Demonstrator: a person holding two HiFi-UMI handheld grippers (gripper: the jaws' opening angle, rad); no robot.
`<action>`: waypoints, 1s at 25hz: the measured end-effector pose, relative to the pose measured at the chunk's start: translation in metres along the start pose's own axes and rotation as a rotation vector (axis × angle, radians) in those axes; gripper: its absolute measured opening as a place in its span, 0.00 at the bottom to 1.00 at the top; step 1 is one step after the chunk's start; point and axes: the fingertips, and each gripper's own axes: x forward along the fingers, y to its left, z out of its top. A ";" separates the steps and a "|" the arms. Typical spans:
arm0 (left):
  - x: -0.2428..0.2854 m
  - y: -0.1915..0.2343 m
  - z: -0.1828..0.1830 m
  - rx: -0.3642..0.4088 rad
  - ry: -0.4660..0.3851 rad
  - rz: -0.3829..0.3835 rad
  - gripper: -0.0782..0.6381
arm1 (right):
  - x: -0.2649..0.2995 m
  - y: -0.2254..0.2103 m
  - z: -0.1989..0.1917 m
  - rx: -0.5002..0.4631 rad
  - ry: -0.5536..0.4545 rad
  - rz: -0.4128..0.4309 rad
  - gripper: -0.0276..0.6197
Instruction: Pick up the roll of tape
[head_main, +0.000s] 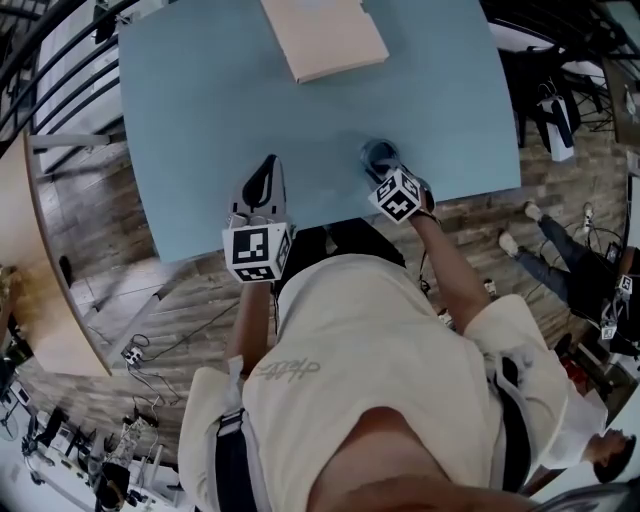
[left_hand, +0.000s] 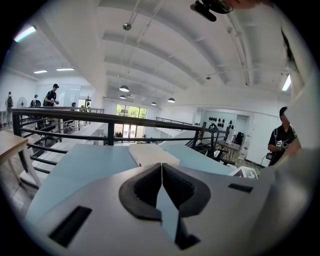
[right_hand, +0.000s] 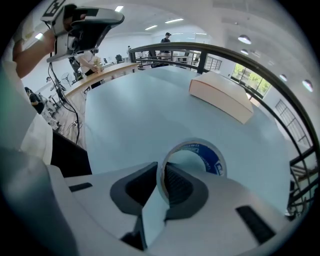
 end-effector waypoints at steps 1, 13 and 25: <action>0.000 -0.004 0.000 0.002 0.002 -0.007 0.14 | -0.004 0.000 0.000 0.015 -0.011 -0.001 0.12; 0.002 -0.039 0.021 0.081 -0.024 -0.084 0.14 | -0.071 -0.028 0.027 0.147 -0.243 -0.121 0.12; -0.005 -0.070 0.047 0.150 -0.067 -0.113 0.14 | -0.172 -0.044 0.049 0.274 -0.535 -0.213 0.12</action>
